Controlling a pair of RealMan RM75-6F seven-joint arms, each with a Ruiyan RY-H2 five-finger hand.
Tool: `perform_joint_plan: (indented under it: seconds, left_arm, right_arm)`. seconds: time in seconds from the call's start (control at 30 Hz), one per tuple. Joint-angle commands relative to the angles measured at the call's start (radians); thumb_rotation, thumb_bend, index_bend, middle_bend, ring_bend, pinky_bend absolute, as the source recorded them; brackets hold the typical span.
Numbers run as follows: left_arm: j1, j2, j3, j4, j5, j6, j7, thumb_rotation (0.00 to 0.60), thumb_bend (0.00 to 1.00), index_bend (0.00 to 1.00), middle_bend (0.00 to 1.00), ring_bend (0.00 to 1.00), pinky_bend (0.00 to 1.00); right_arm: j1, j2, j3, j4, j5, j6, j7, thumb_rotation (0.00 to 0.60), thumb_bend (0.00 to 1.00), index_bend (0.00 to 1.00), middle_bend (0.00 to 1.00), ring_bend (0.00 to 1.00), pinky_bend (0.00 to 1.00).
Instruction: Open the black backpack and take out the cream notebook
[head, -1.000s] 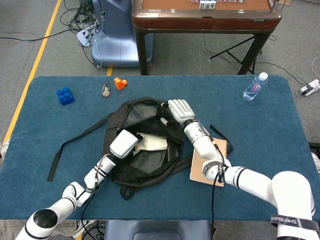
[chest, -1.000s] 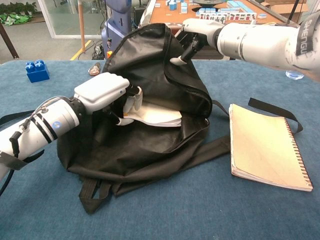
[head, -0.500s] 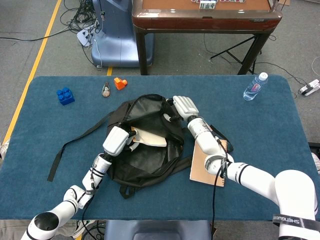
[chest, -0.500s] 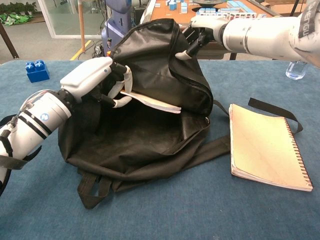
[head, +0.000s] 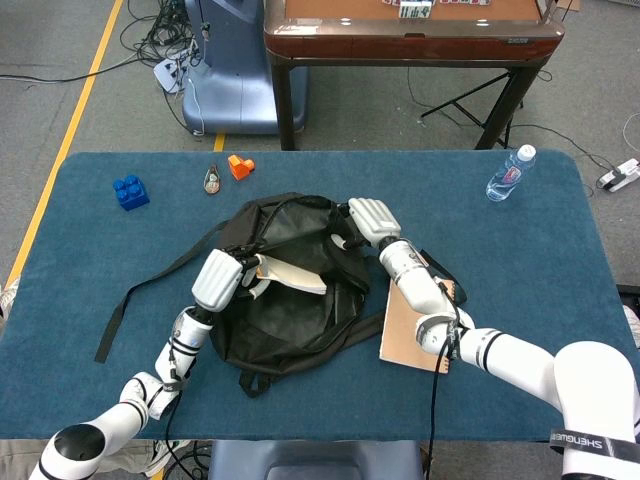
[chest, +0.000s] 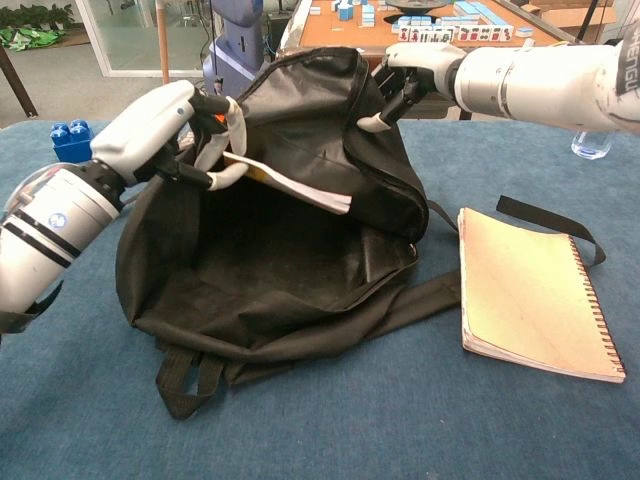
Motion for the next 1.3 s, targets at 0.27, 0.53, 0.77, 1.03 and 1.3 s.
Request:
perform_joint_plan:
  seconds: [0.27,0.53,0.77,1.03,1.3]
  left_arm:
    - [0.064,0.174,-0.092,-0.302,-0.041,0.148,-0.047,0.6,0.4,0.75,0.83,0.69,0.59]
    - [0.094,0.317,-0.149,-0.496,-0.051,0.192,0.01,0.6,0.4,0.76,0.83,0.69,0.59]
    - [0.107,0.394,-0.173,-0.531,-0.047,0.202,0.07,0.6,0.4,0.76,0.84,0.69,0.59]
    - [0.1,0.407,-0.187,-0.484,-0.065,0.17,0.123,0.6,0.4,0.76,0.84,0.69,0.59]
    - [0.106,0.307,-0.074,-0.356,-0.034,0.075,0.189,0.6,0.4,0.76,0.84,0.69,0.59]
  right_arm:
    - [-0.031,0.013,-0.036,-0.056,-0.111,0.017,0.04,0.6,0.47,0.71,0.47,0.32,0.27]
    - [-0.072,0.038,-0.109,-0.158,-0.253,0.031,0.07,0.6,0.46,0.64,0.42,0.32,0.27]
    - [-0.122,0.104,-0.194,-0.313,-0.41,0.052,0.11,0.6,0.42,0.21,0.23,0.17,0.21]
    - [-0.173,0.194,-0.239,-0.428,-0.506,0.125,0.119,0.6,0.42,0.16,0.21,0.16,0.2]
    - [-0.214,0.3,-0.245,-0.495,-0.514,0.172,0.121,0.6,0.42,0.16,0.21,0.16,0.2]
